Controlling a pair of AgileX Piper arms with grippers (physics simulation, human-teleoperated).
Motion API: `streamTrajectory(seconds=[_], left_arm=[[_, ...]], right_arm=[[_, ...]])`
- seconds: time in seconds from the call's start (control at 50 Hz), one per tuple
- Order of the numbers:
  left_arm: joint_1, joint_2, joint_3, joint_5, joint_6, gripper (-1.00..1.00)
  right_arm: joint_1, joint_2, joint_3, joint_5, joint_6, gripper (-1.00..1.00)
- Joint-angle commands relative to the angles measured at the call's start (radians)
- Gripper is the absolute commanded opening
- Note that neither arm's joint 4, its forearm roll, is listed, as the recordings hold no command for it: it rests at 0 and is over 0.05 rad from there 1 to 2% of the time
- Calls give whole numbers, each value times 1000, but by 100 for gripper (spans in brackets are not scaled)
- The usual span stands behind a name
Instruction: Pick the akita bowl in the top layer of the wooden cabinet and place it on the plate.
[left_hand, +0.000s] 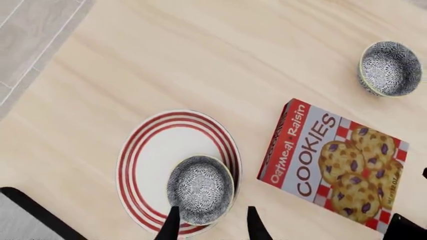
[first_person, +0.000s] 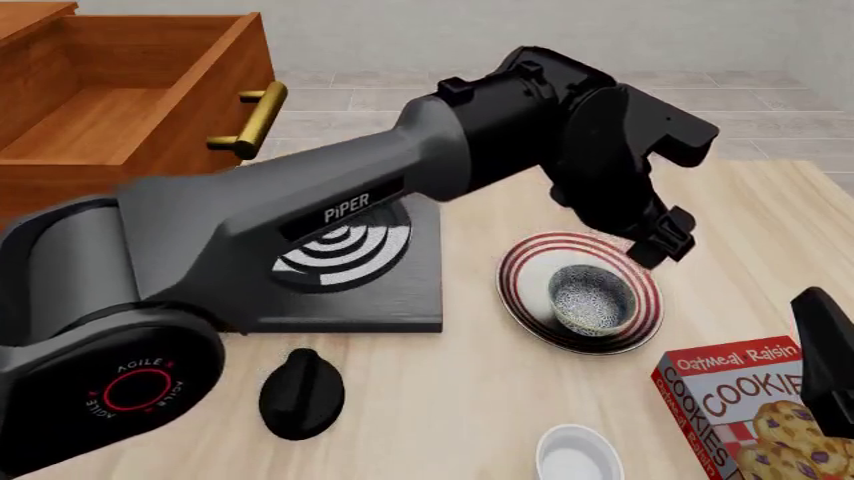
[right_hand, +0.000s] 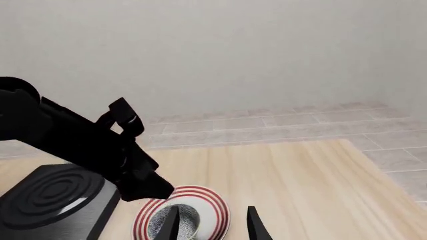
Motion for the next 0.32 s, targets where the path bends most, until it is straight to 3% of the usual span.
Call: streamTrajectory(seconds=[0.02,0.32], left_arm=[[1,-49,16,6,6,100],[0,-109,46,8,10,100]], right_arm=[[3,0,-3,-1,-12,100],[8,0,-2,-1,-23,100]])
